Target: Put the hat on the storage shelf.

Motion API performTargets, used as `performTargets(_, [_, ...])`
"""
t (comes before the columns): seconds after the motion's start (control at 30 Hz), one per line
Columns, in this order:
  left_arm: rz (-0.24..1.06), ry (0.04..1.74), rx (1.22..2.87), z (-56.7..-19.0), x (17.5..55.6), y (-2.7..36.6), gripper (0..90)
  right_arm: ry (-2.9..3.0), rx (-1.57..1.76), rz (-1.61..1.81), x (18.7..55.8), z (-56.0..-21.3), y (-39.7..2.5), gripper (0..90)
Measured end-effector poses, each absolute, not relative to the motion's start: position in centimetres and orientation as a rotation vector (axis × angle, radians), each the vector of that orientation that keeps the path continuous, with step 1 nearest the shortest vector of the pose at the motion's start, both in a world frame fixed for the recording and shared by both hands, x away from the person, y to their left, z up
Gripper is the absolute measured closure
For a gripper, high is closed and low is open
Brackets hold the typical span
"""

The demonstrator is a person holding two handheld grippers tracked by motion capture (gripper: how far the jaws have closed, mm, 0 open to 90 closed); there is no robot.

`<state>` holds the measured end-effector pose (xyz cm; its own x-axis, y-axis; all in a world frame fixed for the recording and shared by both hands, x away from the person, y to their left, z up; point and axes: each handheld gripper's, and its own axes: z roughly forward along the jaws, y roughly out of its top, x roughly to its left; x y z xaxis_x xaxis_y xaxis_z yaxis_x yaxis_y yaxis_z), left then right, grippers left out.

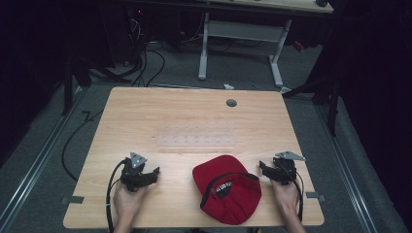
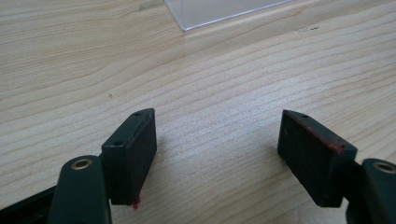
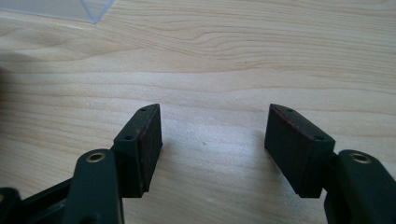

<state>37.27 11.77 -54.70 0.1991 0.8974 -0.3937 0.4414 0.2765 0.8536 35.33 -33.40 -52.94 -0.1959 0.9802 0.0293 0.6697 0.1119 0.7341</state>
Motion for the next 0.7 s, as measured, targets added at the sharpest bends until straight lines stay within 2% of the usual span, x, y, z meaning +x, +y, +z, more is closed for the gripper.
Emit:
performTargets(0.33, [0.511,1.421,1.34,-54.7,37.3,11.8,28.6,1.883,1.595,1.007,33.5,-51.4,-34.3,39.2])
performTargets(0.7, [0.511,1.42,1.34,-54.7,37.3,11.8,28.5,1.914,1.494,1.154,31.3,-49.1,-33.2,39.5])
